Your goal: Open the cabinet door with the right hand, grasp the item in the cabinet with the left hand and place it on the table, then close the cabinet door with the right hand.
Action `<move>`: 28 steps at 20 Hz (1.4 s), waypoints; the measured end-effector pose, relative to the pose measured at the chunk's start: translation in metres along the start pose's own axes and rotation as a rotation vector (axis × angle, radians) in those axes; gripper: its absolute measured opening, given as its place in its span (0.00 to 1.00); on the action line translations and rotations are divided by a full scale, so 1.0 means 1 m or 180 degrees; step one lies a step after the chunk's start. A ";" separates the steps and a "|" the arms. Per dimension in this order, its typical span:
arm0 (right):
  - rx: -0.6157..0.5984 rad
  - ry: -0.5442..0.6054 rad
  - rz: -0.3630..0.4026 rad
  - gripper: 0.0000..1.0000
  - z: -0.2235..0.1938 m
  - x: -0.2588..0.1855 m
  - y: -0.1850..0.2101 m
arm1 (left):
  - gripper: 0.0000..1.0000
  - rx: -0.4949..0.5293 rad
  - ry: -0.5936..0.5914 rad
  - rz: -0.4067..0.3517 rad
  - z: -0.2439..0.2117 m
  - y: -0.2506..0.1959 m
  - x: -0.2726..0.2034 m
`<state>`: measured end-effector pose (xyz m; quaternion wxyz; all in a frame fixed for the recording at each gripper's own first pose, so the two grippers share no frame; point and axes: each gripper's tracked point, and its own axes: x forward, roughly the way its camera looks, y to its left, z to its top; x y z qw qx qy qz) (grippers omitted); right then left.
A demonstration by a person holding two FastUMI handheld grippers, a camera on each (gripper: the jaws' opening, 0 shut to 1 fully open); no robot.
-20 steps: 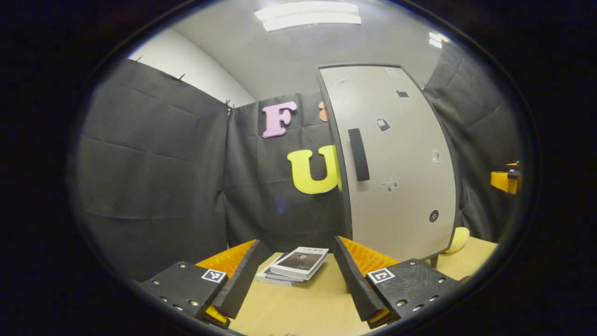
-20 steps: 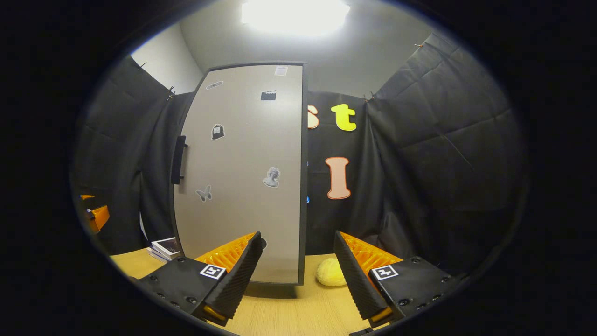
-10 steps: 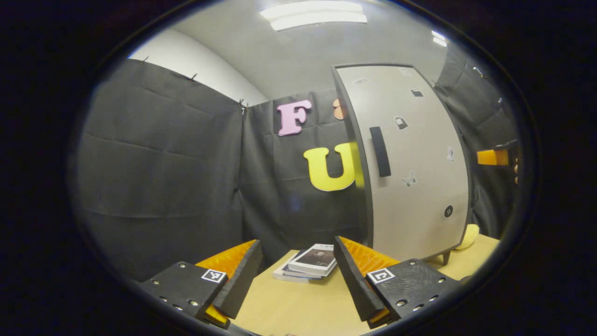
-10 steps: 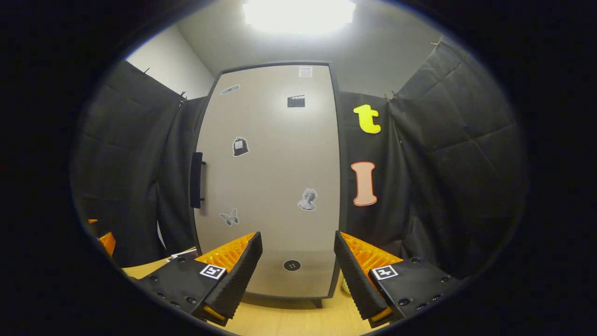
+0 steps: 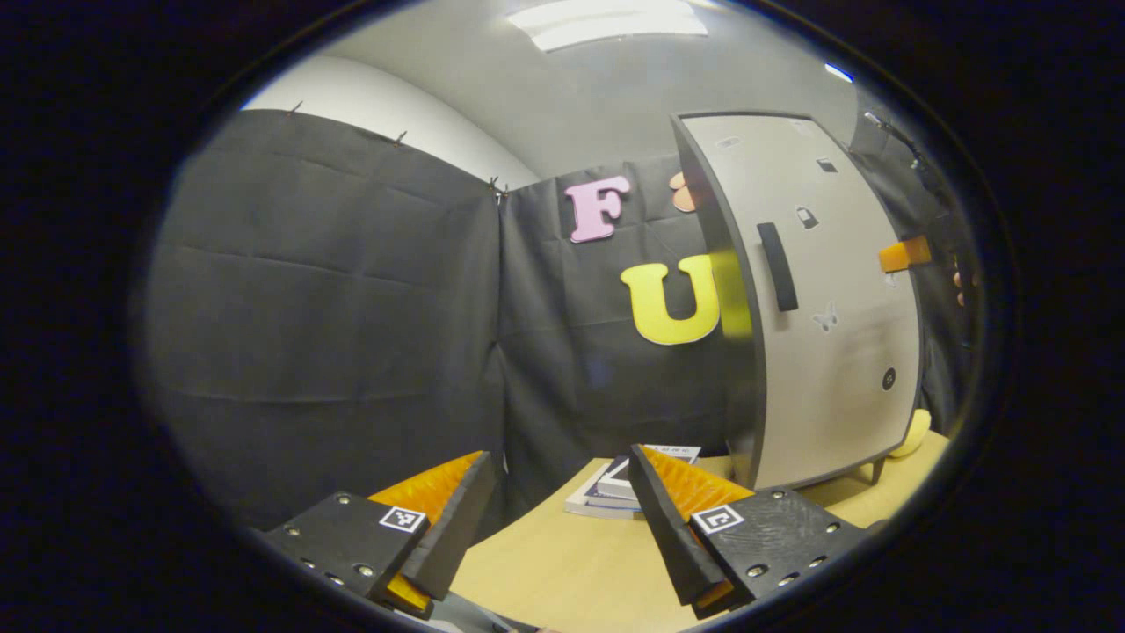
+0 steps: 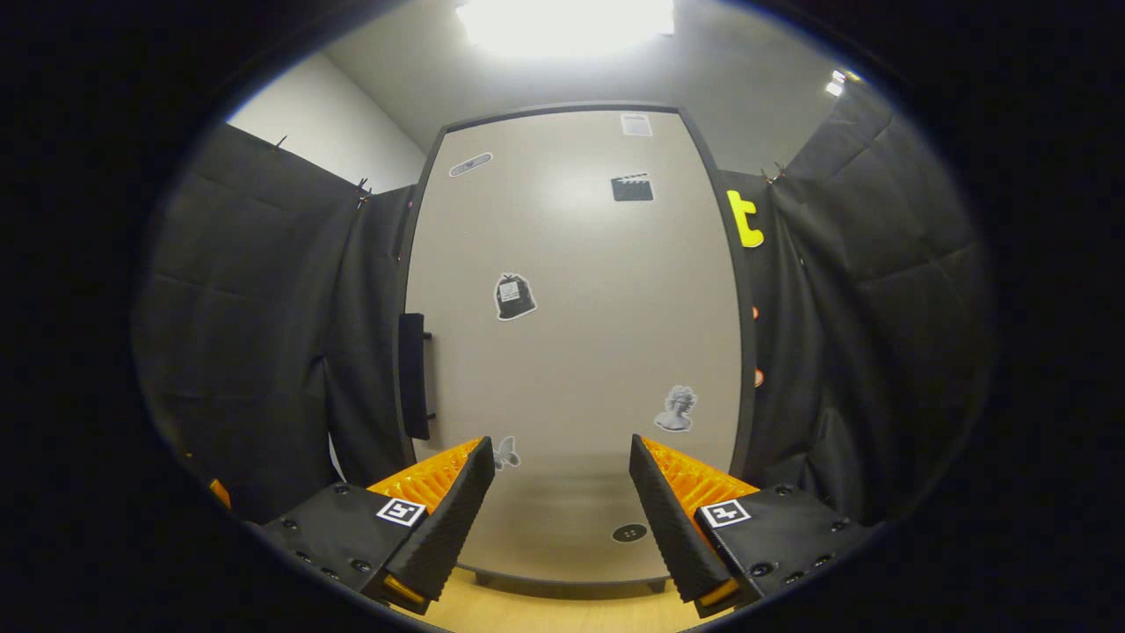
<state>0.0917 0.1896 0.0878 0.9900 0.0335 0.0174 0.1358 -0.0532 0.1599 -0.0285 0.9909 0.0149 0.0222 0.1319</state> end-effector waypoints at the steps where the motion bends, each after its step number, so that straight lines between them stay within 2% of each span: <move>1: 0.0003 0.0010 0.0034 0.98 0.001 0.006 0.008 | 0.94 0.0007 0.0014 0.0027 -0.002 0.006 0.000; 2: 0.0003 0.0017 0.0055 0.98 0.002 0.012 0.015 | 0.92 0.0018 0.0027 0.0057 -0.005 0.013 0.000; 10: -0.0035 -0.0033 0.0250 0.98 0.019 0.055 0.080 | 0.92 0.0038 0.0126 0.0274 -0.025 0.068 0.007; 14: -0.0049 -0.0017 0.0283 0.97 0.023 0.079 0.109 | 0.94 0.0032 0.0146 0.0359 -0.032 0.090 0.012; 15: -0.0047 0.0011 0.0284 0.97 0.022 0.086 0.117 | 0.92 0.0030 0.0149 0.0381 -0.033 0.095 0.013; 16: -0.0052 0.0057 0.0301 0.89 0.018 0.093 0.124 | 0.94 0.0023 0.0151 0.0397 -0.034 0.099 0.013; 18: -0.0086 0.0160 0.0293 0.87 0.009 0.106 0.134 | 0.94 0.0017 0.0154 0.0427 -0.035 0.108 0.016; 21: -0.0078 0.0365 0.0211 0.67 -0.004 0.119 0.138 | 0.96 0.0022 0.0139 0.0470 -0.034 0.119 0.017; 22: -0.0033 0.0353 0.0170 0.35 -0.004 0.122 0.140 | 0.95 0.0018 0.0132 0.0476 -0.034 0.119 0.018; 23: -0.0036 0.0395 0.0174 0.36 -0.006 0.119 0.141 | 0.94 0.0016 0.0127 0.0481 -0.034 0.121 0.018; 26: -0.0062 0.0478 0.0222 0.20 -0.003 0.113 0.142 | 0.92 -0.0016 0.0124 0.0460 -0.035 0.122 0.017; 28: -0.0053 0.0507 0.0310 0.08 -0.004 0.109 0.143 | 0.94 -0.0041 0.0101 0.0418 -0.032 0.116 0.019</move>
